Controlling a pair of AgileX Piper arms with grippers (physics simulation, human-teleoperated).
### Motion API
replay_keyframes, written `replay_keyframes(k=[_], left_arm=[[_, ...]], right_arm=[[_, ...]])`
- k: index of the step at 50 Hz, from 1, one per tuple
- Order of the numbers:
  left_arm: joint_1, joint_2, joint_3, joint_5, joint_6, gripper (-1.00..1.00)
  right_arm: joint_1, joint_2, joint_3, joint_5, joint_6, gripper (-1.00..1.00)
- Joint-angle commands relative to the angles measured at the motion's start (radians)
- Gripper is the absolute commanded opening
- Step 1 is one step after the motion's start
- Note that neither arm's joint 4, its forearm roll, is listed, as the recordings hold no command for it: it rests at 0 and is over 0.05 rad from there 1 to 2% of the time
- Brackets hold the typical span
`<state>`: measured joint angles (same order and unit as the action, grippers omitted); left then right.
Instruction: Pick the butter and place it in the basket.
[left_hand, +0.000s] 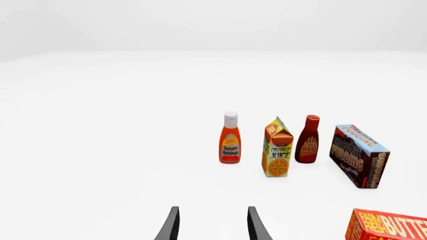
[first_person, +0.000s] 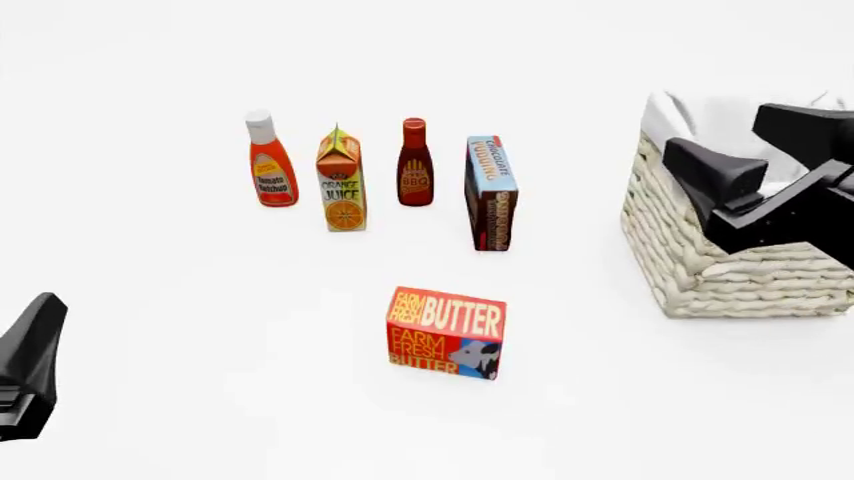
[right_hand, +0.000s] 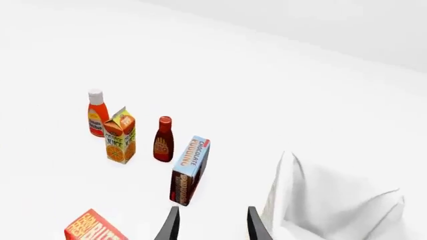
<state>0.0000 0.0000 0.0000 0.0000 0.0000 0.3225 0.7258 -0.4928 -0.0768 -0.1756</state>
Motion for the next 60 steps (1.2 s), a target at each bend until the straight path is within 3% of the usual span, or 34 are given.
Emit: replay_keyframes(k=[1, 2, 25, 42, 60], left_arm=[[0.0, 0.0, 0.0, 0.0, 0.0, 1.0], [0.0, 0.0, 0.0, 0.0, 0.0, 1.0], [0.0, 0.0, 0.0, 0.0, 0.0, 1.0], [0.0, 0.0, 0.0, 0.0, 0.0, 1.0], [0.0, 0.0, 0.0, 0.0, 0.0, 1.0]], right_arm=[[0.046, 0.092, -0.092, 0.046, -0.057, 1.0], [0.101, 0.111, -0.178, 0.186, -0.025, 1.0], [0.128, 0.206, -0.229, 0.238, -0.001, 1.0], [0.158, 0.321, -0.351, 0.333, 0.016, 1.0], [0.211, 0.399, -0.452, 0.408, -0.047, 1.0]])
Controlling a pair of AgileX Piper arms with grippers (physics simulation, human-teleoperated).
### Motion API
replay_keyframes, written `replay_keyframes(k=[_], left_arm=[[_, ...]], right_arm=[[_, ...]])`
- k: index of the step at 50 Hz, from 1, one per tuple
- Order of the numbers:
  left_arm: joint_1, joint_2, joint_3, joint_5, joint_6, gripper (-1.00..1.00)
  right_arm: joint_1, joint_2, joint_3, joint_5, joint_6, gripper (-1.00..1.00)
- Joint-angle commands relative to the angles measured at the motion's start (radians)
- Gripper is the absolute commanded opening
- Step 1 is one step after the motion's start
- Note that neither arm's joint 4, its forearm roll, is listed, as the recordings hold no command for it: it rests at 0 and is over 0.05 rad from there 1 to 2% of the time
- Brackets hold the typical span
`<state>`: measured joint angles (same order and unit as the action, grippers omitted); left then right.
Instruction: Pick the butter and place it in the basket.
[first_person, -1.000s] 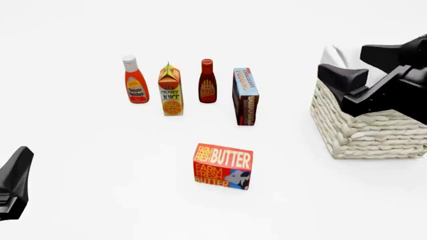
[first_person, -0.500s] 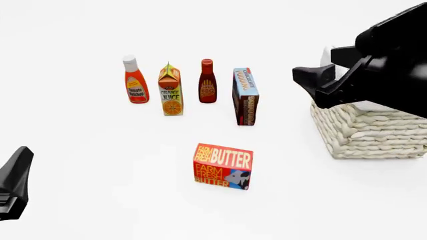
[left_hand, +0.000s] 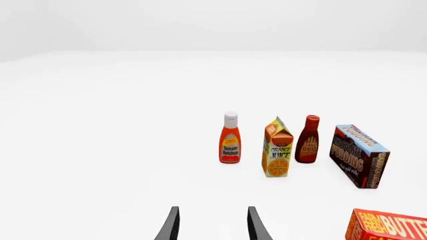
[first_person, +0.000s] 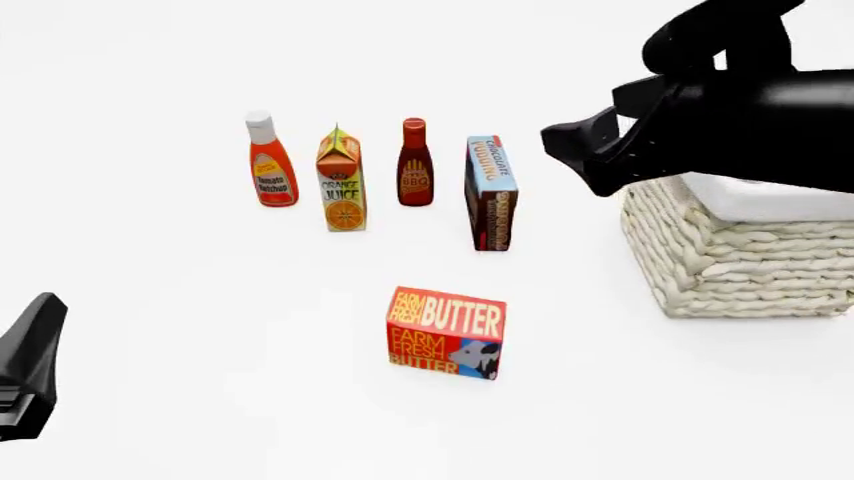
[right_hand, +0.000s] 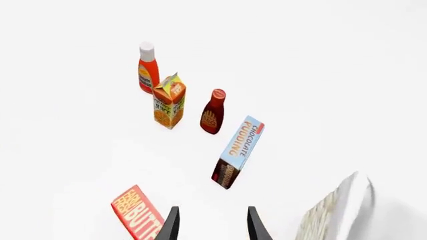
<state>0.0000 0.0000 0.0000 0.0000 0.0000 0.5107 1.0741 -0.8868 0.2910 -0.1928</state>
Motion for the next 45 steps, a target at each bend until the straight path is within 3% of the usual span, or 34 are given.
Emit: replay_keyframes(k=[1, 45], left_arm=[[0.0, 0.0, 0.0, 0.0, 0.0, 1.0], [0.0, 0.0, 0.0, 0.0, 0.0, 1.0]], right_arm=[[0.026, 0.055, -0.061, 0.043, -0.036, 1.0], [0.055, 0.2, -0.207, 0.085, -0.138, 1.0]])
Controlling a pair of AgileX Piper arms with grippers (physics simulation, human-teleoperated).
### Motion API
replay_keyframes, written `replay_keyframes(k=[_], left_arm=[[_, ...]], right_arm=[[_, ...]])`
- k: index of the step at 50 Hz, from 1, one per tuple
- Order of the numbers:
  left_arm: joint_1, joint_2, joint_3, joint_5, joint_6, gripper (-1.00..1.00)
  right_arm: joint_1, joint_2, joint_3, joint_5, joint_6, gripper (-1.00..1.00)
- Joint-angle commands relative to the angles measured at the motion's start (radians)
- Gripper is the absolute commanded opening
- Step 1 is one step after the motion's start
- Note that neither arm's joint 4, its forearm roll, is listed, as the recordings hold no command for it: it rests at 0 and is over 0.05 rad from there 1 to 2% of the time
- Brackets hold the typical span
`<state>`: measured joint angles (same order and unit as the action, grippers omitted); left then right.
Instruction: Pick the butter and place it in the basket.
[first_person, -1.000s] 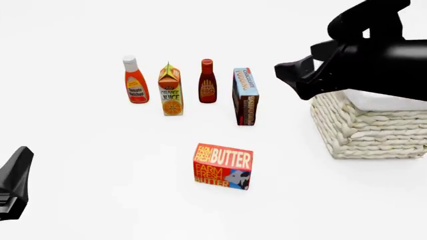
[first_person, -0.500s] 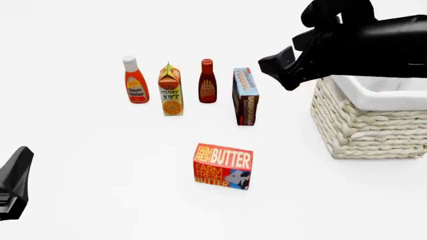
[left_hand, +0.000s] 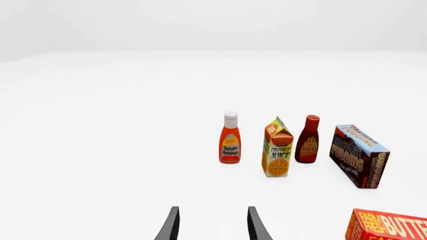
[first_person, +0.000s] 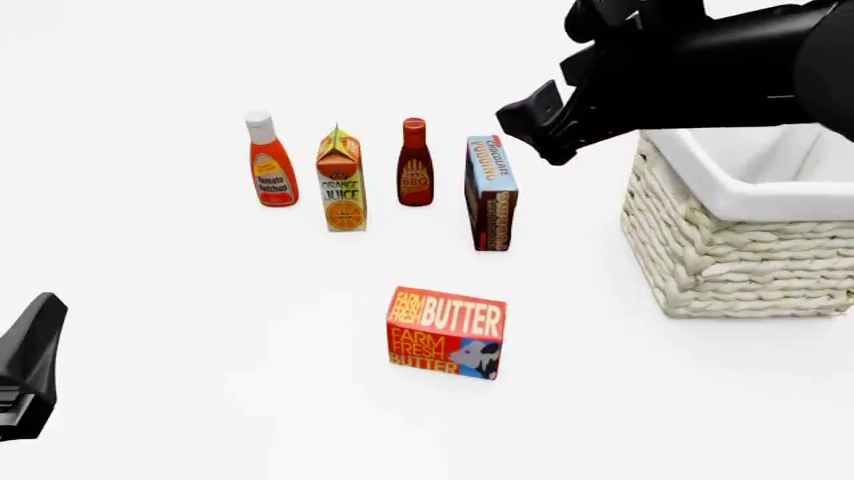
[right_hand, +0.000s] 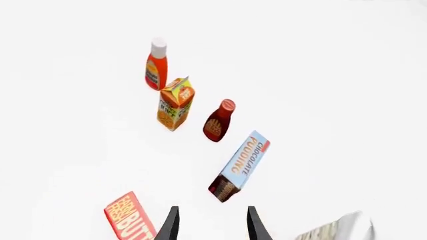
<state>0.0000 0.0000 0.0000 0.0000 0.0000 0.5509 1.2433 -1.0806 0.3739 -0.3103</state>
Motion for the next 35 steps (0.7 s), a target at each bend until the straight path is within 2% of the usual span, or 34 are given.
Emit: replay_keyframes(k=[1, 20, 35], left_arm=[[0.0, 0.0, 0.0, 0.0, 0.0, 1.0], [0.0, 0.0, 0.0, 0.0, 0.0, 1.0], [0.0, 0.0, 0.0, 0.0, 0.0, 1.0]], right_arm=[[0.017, 0.032, -0.011, 0.001, -0.021, 1.0], [0.125, 0.008, 0.068, 0.014, -0.015, 1.0], [0.177, -0.011, 0.097, 0.041, -0.016, 1.0]])
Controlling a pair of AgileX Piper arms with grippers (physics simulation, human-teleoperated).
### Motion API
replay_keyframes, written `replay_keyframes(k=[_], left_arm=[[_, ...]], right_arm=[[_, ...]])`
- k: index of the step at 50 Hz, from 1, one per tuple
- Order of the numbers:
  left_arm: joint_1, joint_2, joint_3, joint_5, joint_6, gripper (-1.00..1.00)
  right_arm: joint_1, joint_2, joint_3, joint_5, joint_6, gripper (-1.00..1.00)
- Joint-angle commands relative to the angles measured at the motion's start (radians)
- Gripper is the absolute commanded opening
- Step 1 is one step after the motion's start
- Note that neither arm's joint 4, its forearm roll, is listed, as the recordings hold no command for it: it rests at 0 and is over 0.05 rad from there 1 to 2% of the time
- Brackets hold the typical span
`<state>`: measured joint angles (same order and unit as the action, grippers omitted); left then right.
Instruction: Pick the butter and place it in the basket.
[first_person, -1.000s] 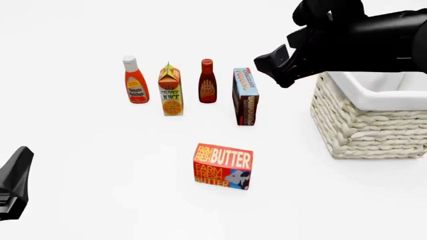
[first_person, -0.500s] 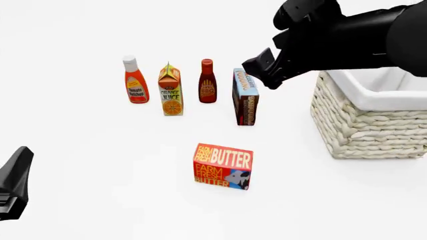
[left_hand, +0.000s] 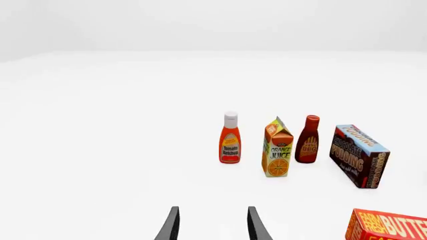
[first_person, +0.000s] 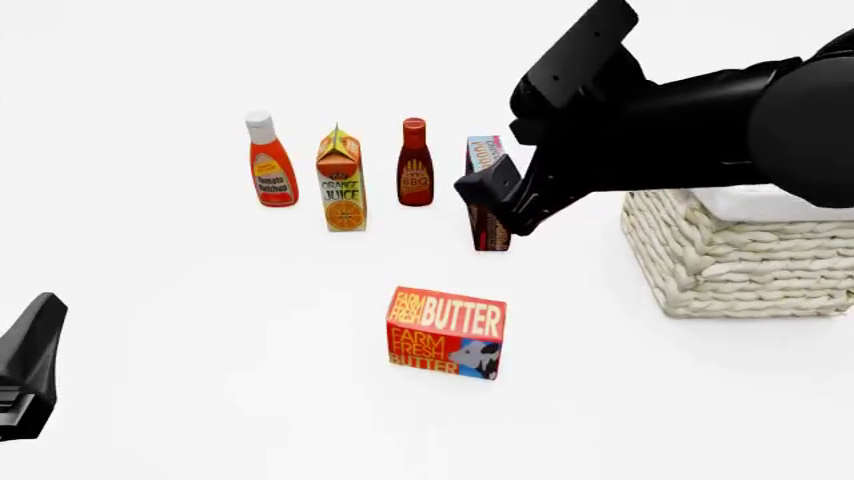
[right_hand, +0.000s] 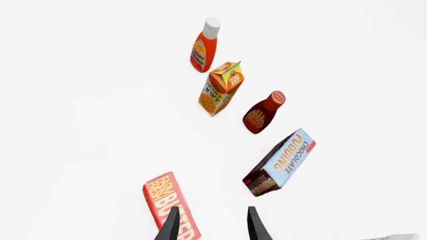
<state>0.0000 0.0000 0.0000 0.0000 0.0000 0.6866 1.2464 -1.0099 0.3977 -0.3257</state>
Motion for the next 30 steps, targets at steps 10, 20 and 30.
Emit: replay_keyframes(k=[10, 20, 30], left_arm=[[0.0, 0.0, 0.0, 0.0, 0.0, 1.0], [0.0, 0.0, 0.0, 0.0, 0.0, 1.0], [0.0, 0.0, 0.0, 0.0, 0.0, 1.0]], right_arm=[[0.084, -0.043, 0.04, 0.06, 0.005, 1.0], [0.101, -0.025, 0.012, 0.094, 0.0, 1.0], [0.108, 0.006, -0.01, 0.101, -0.003, 1.0]])
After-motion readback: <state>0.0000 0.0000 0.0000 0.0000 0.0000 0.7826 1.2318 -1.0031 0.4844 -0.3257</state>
